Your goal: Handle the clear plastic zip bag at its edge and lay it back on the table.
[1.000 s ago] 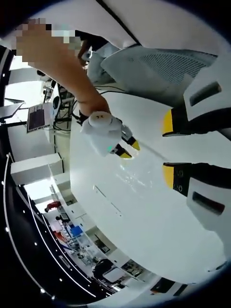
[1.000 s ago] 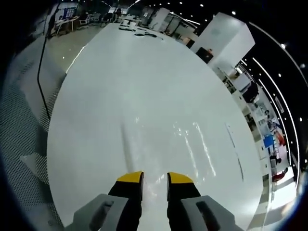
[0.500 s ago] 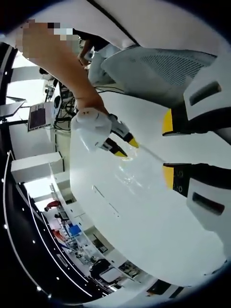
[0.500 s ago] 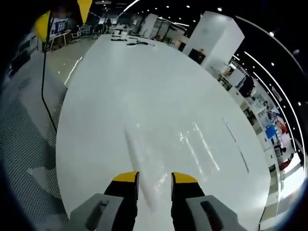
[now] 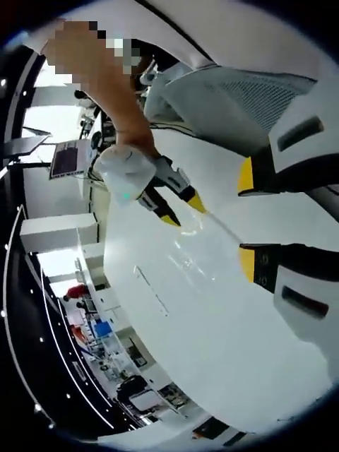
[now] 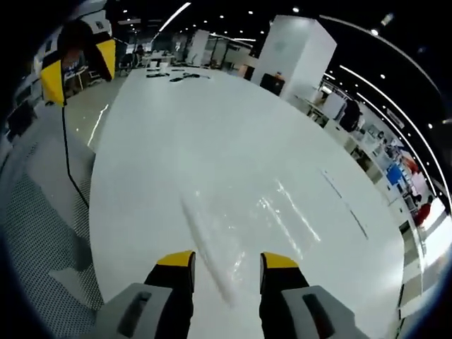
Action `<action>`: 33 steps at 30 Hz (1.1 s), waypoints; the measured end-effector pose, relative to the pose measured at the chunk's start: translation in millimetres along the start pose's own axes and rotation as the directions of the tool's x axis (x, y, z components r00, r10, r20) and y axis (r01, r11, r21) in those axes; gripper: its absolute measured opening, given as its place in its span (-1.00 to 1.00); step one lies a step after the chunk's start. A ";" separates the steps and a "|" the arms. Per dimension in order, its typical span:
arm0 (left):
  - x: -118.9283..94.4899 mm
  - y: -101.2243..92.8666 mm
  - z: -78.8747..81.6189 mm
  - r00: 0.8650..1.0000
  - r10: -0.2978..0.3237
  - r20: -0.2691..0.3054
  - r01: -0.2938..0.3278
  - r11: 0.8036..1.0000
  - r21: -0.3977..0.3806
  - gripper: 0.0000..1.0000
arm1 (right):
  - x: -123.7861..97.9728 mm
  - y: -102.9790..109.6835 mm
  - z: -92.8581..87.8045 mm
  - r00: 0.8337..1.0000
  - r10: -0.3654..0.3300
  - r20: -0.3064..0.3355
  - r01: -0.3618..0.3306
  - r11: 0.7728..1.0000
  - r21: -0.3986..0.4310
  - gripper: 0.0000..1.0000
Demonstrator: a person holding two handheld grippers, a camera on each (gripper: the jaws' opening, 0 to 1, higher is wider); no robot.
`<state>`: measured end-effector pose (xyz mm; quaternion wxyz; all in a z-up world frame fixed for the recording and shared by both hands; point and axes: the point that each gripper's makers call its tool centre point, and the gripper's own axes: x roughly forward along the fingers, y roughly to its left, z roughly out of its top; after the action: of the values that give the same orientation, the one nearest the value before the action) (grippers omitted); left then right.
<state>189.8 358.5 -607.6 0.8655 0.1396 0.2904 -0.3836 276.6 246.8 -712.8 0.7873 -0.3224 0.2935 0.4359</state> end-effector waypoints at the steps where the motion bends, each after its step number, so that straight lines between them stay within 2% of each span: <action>1: 0.3 0.6 0.9 1.000 0.004 0.013 -0.004 1.000 -0.010 -0.46 | -1.1 0.0 -0.3 1.000 0.000 0.007 0.000 1.000 0.011 -0.31; 3: 2.0 3.3 -2.8 1.000 0.008 0.018 -0.008 1.000 -0.028 -0.42 | -1.2 0.3 -1.6 1.000 -0.001 0.007 0.001 1.000 0.019 -0.29; 7: 4.7 4.5 0.4 0.998 0.022 0.065 -0.017 0.997 -0.071 -0.23 | -1.4 -0.7 -4.5 1.000 -0.007 0.015 0.006 0.999 0.047 -0.25; 12: 10.3 3.1 -2.0 0.997 0.018 0.080 -0.007 0.992 -0.128 -0.06 | -3.7 0.6 -4.3 0.999 -0.012 0.029 0.009 0.996 0.084 -0.19; 15: 13.6 2.7 -4.3 0.996 0.013 0.090 0.006 0.980 -0.201 0.04 | -5.7 -0.9 -2.2 0.998 -0.025 0.057 0.016 0.987 0.158 -0.12; 21: 15.8 5.9 -8.6 0.993 0.016 0.115 0.019 0.954 -0.298 0.10 | -8.2 -0.5 -2.1 0.996 -0.030 0.079 0.012 0.976 0.218 0.03; 22: 15.9 5.8 -8.7 0.993 0.020 0.117 0.017 0.951 -0.308 0.13 | -8.3 -0.8 -1.1 0.996 -0.033 0.087 0.012 0.972 0.234 0.04; 24: 15.9 5.1 -8.5 0.992 0.038 0.119 0.003 0.947 -0.321 0.19 | -11.0 0.6 3.1 0.993 -0.041 0.112 0.004 0.949 0.315 0.11; 26: 17.3 9.0 -11.1 0.992 0.049 0.116 -0.009 0.945 -0.326 0.28 | -17.6 2.2 6.1 0.992 -0.041 0.116 0.002 0.947 0.321 0.19; 28: 18.6 9.4 -13.3 0.992 0.054 0.111 -0.015 0.944 -0.329 0.33 | -19.0 3.7 9.6 0.990 -0.043 0.136 -0.010 0.932 0.363 0.22; 31: 21.4 10.3 -15.8 0.993 0.058 0.106 -0.018 0.938 -0.346 0.39 | -20.6 3.0 9.4 0.986 -0.052 0.161 -0.028 0.888 0.460 0.34; 33: 22.2 9.0 -15.6 0.992 0.063 0.106 -0.021 0.935 -0.354 0.42 | -21.7 1.1 7.6 0.985 -0.063 0.163 -0.018 0.892 0.453 0.43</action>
<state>202.3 358.8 -633.3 0.8998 -0.0339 0.3008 -0.3143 267.3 242.3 -692.3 0.8682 -0.0946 0.3133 0.3729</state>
